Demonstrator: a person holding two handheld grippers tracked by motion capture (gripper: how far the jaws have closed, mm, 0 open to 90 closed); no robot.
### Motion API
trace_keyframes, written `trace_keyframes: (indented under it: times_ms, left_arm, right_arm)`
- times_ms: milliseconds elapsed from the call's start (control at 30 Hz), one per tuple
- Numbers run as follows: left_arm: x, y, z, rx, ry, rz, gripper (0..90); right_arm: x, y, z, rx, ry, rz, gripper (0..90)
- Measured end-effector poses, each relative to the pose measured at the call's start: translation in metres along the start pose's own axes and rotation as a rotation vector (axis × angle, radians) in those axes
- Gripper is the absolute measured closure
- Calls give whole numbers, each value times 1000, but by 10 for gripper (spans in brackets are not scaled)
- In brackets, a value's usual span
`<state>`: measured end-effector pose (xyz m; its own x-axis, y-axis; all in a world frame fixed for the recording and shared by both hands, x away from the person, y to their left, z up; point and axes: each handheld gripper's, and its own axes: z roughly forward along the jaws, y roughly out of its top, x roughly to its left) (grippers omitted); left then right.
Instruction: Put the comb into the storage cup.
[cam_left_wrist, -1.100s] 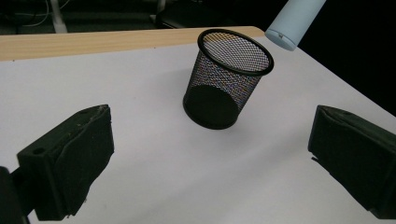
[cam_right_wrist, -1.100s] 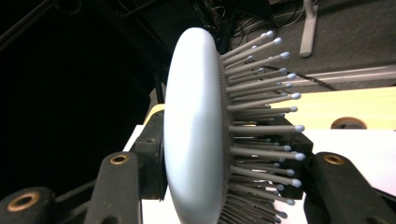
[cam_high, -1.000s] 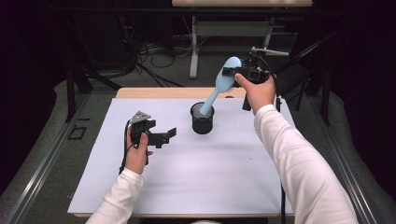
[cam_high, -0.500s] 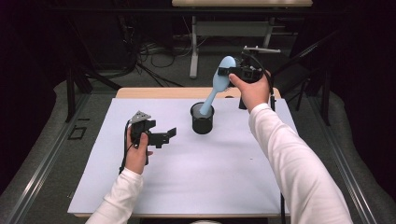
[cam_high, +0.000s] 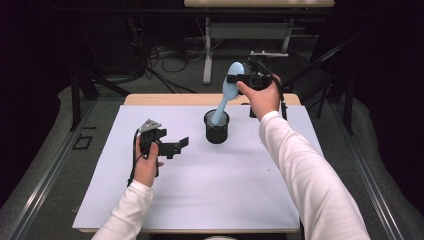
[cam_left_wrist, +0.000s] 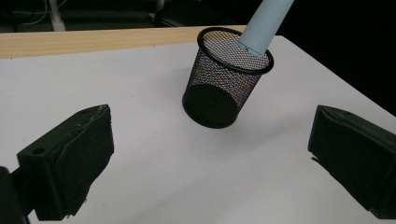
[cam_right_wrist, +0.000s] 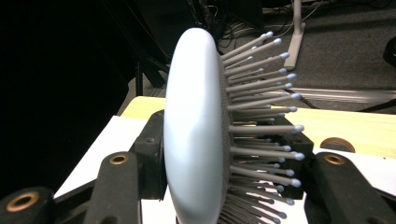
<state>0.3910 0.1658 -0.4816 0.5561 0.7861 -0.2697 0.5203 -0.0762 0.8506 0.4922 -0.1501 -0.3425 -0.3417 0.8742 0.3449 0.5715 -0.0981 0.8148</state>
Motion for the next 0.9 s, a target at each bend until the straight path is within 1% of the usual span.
trace_keyframes:
  times_ms: [300,433,600,833,900]
  left_arm:
    - [1,0,0,-3,0,-3,6]
    - [1,0,0,-3,0,-4,6]
    - [1,0,0,-2,0,-3,6]
    - [1,0,-1,-4,3,-5,6]
    - [2,0,0,-5,2,-6,5]
  right_arm:
    - [3,-2,7,1,-11,-28,474]
    - [4,-3,9,4,-23,-49,474]
    - [6,-5,12,5,-25,-70,474]
    - [8,-11,18,4,-33,-99,473]
    - [8,-14,20,11,-36,-106,473]
